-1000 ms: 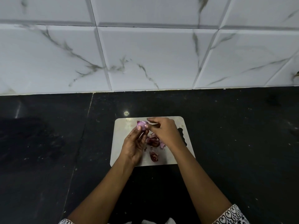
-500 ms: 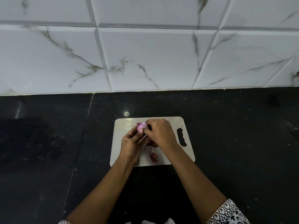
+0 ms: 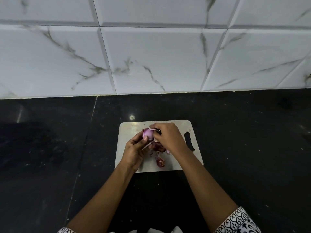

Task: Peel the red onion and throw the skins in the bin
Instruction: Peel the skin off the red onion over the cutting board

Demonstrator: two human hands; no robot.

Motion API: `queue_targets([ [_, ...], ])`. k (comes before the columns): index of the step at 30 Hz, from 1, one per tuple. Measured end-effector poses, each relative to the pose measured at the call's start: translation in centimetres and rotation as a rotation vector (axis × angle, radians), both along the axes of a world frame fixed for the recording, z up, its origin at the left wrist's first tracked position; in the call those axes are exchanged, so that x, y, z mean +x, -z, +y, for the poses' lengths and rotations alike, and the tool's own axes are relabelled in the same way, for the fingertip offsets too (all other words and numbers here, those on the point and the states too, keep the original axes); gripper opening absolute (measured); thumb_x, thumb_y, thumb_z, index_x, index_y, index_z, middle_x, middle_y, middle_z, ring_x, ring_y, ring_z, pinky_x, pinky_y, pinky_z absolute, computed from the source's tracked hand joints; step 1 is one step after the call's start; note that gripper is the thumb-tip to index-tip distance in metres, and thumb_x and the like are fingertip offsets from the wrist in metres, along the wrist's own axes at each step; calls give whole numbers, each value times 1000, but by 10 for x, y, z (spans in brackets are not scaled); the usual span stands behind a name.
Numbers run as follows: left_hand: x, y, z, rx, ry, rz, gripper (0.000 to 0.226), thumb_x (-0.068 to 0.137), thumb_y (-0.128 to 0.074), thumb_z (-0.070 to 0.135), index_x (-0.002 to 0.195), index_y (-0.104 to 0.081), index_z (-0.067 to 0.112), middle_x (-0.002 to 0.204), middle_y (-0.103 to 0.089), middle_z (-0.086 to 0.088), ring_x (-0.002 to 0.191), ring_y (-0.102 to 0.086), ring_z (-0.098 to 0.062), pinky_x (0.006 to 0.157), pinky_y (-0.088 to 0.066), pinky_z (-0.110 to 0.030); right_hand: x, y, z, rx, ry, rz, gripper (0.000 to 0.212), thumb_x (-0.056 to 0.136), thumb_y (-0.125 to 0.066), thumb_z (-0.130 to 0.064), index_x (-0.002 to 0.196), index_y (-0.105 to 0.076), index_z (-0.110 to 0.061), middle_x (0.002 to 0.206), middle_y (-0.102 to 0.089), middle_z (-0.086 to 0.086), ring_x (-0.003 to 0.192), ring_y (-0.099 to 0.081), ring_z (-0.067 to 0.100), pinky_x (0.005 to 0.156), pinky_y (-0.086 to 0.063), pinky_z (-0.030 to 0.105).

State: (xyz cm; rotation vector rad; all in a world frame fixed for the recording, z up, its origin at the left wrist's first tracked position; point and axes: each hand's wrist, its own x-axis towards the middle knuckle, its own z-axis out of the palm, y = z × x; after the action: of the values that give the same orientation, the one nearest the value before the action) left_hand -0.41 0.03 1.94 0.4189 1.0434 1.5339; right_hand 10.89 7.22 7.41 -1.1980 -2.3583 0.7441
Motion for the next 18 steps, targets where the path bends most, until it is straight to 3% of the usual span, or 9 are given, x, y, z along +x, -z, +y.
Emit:
queue_targets([
  [5, 0, 1, -3, -8, 27, 30, 27, 93, -47, 2, 109, -65, 15, 100, -73, -3, 86, -70, -15, 69, -57, -24, -2, 3, 3, -5, 31, -29, 23, 83, -66, -22, 103, -71, -12, 95, -73, 7, 85, -65, 18, 75, -51, 26],
  [9, -1, 4, -4, -7, 57, 9, 27, 90, -50, 4, 111, -64, 13, 98, -73, -4, 84, -70, -15, 69, -58, -24, 1, 4, 6, -60, 46, -17, 20, 81, -68, -18, 101, -72, -13, 94, -73, 5, 82, -64, 14, 61, -40, 13],
  [12, -2, 7, -5, -3, 42, -73, 35, 79, -58, 12, 113, -63, 9, 98, -73, -7, 88, -70, -18, 66, -58, -24, 3, 3, 8, -87, 20, -12, 19, 82, -65, -16, 100, -72, -14, 94, -73, 5, 81, -64, 14, 62, -42, 17],
  [16, 0, 7, -5, 24, 38, -220, 64, 50, -87, 23, 108, -64, 4, 92, -73, -9, 79, -72, -16, 58, -57, -22, 6, 3, 9, -154, 58, 61, 15, 86, -61, -16, 96, -72, -16, 88, -67, -4, 70, -59, 7, 44, -45, 8],
  [18, 1, 7, -4, 34, 30, -263, 66, 44, -91, 23, 102, -67, 4, 90, -74, -10, 77, -72, -16, 57, -56, -22, 6, 6, 10, -229, 122, 140, 13, 85, -62, -16, 92, -72, -18, 87, -68, -4, 72, -64, 8, 56, -57, 22],
])
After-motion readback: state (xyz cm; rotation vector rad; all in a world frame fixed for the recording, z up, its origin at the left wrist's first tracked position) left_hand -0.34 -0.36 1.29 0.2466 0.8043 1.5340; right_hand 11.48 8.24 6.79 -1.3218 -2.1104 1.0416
